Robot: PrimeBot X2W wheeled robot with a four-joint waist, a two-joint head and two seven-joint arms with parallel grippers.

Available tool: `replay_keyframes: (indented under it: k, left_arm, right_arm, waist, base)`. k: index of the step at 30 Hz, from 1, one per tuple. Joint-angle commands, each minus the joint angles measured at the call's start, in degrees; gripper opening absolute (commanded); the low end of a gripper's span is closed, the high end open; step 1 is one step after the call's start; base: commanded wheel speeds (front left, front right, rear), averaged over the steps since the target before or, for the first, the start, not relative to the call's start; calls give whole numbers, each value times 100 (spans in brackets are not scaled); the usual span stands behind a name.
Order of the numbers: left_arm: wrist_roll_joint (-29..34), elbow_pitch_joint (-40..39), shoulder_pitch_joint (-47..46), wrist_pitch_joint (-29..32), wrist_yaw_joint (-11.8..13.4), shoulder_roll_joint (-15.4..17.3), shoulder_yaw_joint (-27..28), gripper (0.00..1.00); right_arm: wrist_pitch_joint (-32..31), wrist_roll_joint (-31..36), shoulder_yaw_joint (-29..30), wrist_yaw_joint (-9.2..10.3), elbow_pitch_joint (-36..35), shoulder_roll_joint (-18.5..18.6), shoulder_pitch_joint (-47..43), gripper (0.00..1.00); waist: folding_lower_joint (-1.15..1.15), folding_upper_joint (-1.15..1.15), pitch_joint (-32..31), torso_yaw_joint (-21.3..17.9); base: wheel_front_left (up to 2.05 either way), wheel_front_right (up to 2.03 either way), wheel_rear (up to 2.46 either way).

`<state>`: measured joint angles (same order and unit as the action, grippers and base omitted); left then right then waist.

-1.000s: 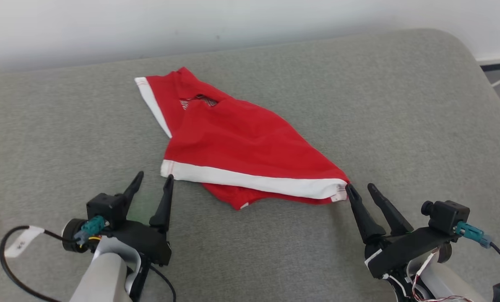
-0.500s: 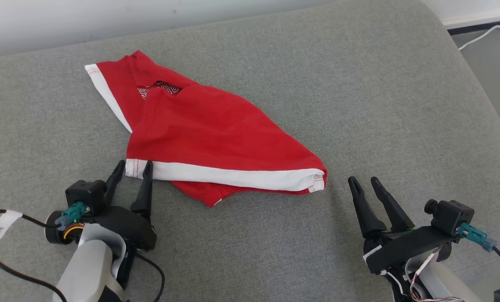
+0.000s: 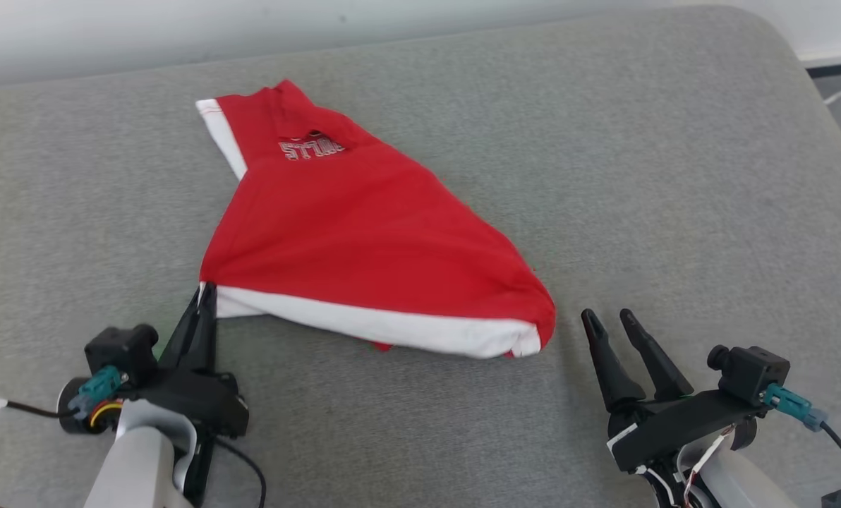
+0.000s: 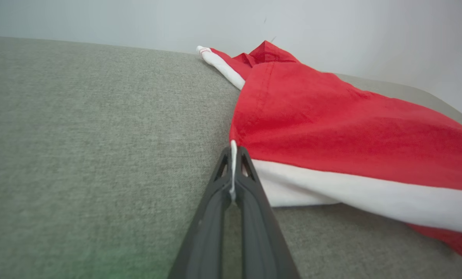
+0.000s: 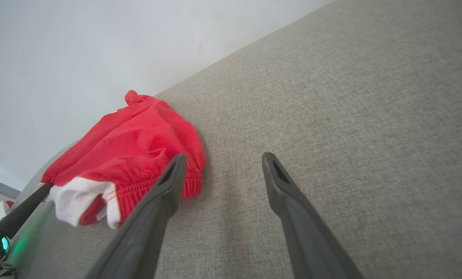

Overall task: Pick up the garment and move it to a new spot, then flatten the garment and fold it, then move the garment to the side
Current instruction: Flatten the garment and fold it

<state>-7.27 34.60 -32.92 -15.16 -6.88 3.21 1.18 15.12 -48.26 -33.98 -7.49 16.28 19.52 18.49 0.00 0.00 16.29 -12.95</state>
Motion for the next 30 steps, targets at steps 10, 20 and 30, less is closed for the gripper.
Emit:
replay_keyframes:
  k: [10, 20, 30]
  left_arm:
    - [282, -22, 420, -3, 122, 10, 257, 0]
    - [248, -254, 893, -3, 246, -28, 214, 100]
    - [-33, -519, 1477, -3, 318, -31, -96, 100]
  right_arm:
    - [0, 105, -368, 0, 4, 92, 73, 100]
    - [0, -12, -1162, 0, -74, 205, -59, 100]
    - [0, -228, -1408, 1, 58, 246, -285, 100]
  waist:
    - [0, 0, -100, 370]
    - [0, 0, -475, 445]
    - [0, 0, -728, 688]
  base:
    - [0, 0, 0]
    - [0, 0, 0]
    - [0, 0, 0]
